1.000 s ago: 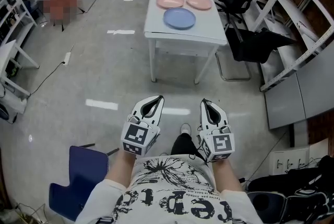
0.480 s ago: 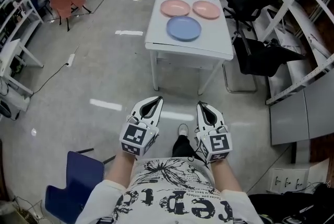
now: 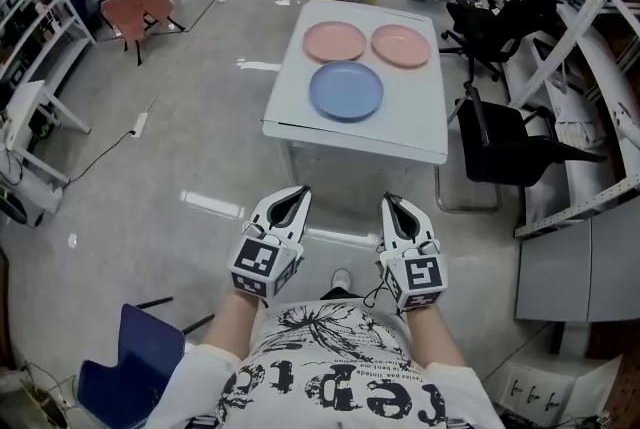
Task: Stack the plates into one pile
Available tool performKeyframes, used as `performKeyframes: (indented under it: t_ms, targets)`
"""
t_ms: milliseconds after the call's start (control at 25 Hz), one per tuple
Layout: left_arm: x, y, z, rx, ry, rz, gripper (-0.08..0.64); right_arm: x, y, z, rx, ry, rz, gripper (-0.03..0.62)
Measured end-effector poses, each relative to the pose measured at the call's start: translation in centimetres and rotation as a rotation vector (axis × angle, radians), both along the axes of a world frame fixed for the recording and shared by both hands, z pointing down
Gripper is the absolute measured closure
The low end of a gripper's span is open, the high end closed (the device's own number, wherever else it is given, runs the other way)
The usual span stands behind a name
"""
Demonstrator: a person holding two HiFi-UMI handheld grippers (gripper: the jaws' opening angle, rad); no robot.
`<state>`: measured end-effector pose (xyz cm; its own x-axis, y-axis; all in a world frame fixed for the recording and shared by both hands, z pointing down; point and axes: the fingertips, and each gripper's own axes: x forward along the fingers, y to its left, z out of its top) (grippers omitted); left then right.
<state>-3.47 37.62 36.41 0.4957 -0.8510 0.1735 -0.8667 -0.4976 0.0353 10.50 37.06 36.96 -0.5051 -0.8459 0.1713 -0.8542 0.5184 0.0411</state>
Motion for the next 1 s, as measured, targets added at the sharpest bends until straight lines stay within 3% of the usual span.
performKeyframes:
  t_ms: [160, 360, 680, 1000]
  targets:
    - [1.7, -5.0, 0.1, 0.004, -0.004, -0.023, 0.549, 2.2, -5.3, -0.2, 0.025, 0.000, -0.005, 0.586]
    - [2.0, -9.5, 0.9, -0.027, 0.018, -0.055, 0.549, 3.0, -9.8, 1.0, -0.016, 0.006, -0.016, 0.584]
    - [-0.7, -17.8, 3.1, -0.062, 0.012, -0.106, 0.549, 1.2, -17.8, 2.5, -0.043, 0.060, -0.056, 0.584]
    - [-6.3, -31.3, 3.7, -0.058, 0.010, -0.102, 0.549, -2.4, -30.4, 4.0, -0.061, 0.073, -0.010, 0.584]
